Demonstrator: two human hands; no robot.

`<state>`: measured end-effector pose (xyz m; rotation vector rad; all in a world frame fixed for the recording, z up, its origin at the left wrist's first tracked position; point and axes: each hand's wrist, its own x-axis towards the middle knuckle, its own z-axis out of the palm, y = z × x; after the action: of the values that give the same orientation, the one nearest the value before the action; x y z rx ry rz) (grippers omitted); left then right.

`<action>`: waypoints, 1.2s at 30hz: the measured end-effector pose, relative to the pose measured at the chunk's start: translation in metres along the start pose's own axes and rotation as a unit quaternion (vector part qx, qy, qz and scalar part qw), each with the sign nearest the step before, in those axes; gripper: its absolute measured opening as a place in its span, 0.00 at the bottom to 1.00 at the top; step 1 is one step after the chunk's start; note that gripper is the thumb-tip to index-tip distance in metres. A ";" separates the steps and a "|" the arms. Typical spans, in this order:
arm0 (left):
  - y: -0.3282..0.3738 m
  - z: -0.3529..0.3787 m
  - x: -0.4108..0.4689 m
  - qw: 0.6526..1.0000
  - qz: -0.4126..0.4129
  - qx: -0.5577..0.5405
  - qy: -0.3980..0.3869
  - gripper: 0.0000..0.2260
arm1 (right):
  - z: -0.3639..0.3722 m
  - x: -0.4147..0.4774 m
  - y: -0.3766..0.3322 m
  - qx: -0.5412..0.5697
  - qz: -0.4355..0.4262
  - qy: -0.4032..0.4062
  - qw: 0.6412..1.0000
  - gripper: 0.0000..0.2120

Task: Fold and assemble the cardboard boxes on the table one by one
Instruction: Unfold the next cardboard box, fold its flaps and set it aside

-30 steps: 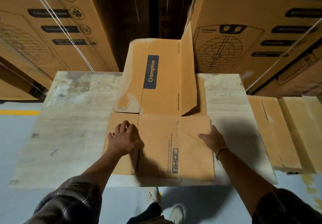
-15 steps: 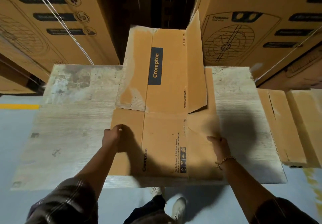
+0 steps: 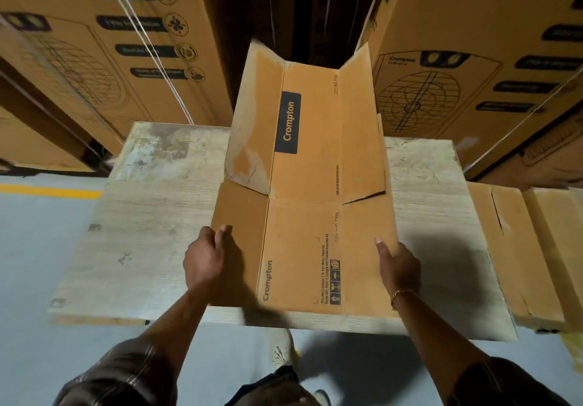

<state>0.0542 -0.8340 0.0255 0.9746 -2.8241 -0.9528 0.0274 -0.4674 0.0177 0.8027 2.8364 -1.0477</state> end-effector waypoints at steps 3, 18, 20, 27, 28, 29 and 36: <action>-0.006 -0.018 -0.019 0.998 0.006 0.005 0.057 0.23 | -0.014 -0.006 -0.012 -0.010 -0.042 0.034 0.999 0.27; -0.063 -0.087 -0.174 0.975 -0.028 -0.087 0.201 0.24 | -0.072 -0.084 0.006 0.096 -0.140 0.004 0.985 0.28; -0.080 -0.102 -0.187 0.972 -0.045 -0.088 0.213 0.24 | -0.066 -0.100 -0.001 0.109 -0.155 -0.017 0.982 0.26; -0.153 -0.155 -0.217 0.957 -0.103 -0.109 0.248 0.23 | -0.024 -0.158 -0.043 0.113 -0.200 -0.079 0.970 0.25; -0.165 -0.162 -0.219 0.955 -0.113 -0.109 0.252 0.23 | -0.016 -0.168 -0.051 0.113 -0.207 -0.087 0.968 0.24; -0.177 -0.170 -0.219 0.953 -0.121 -0.108 0.256 0.23 | -0.008 -0.178 -0.059 0.114 -0.213 -0.094 0.966 0.23; -0.273 -0.238 -0.199 0.942 -0.159 -0.107 0.275 0.22 | 0.073 -0.257 -0.122 0.110 -0.230 -0.136 0.957 0.23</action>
<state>0.4134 -1.0227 0.1062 1.4255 -2.0998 -0.8162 0.1812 -0.7088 0.0821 -0.0234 2.7513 -1.4144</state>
